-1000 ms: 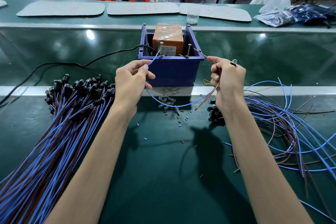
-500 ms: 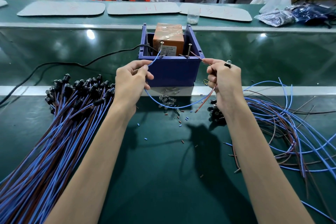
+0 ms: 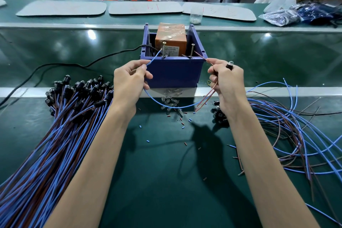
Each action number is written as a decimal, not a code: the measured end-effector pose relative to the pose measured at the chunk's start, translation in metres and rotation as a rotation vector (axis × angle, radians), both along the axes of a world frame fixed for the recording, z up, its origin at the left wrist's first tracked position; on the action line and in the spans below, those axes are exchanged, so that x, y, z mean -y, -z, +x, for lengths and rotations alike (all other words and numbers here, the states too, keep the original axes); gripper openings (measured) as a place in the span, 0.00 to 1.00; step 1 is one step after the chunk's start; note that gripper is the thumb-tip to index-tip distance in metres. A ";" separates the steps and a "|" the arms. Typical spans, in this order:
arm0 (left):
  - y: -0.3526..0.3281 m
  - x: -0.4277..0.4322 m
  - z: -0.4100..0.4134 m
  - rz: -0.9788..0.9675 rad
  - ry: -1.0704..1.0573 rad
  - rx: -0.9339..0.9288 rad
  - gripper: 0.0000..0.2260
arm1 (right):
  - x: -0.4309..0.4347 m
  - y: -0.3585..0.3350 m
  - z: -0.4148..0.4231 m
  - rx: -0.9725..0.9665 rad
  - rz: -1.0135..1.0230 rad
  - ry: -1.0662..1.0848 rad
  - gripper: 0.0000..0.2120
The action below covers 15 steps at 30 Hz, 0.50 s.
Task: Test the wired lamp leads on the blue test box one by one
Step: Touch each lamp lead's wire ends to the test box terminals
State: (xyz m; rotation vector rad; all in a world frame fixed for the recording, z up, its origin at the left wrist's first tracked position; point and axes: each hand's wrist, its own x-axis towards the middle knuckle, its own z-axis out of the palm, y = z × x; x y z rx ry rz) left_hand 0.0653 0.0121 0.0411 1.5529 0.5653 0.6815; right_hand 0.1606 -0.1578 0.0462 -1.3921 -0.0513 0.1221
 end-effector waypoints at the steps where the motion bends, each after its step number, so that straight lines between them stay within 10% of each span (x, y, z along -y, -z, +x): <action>1: 0.001 0.000 0.001 -0.003 -0.015 0.002 0.09 | -0.001 0.000 0.000 0.003 -0.008 -0.012 0.15; 15: 0.001 0.001 0.001 0.046 0.041 -0.035 0.13 | 0.001 -0.001 -0.001 0.017 -0.034 -0.058 0.16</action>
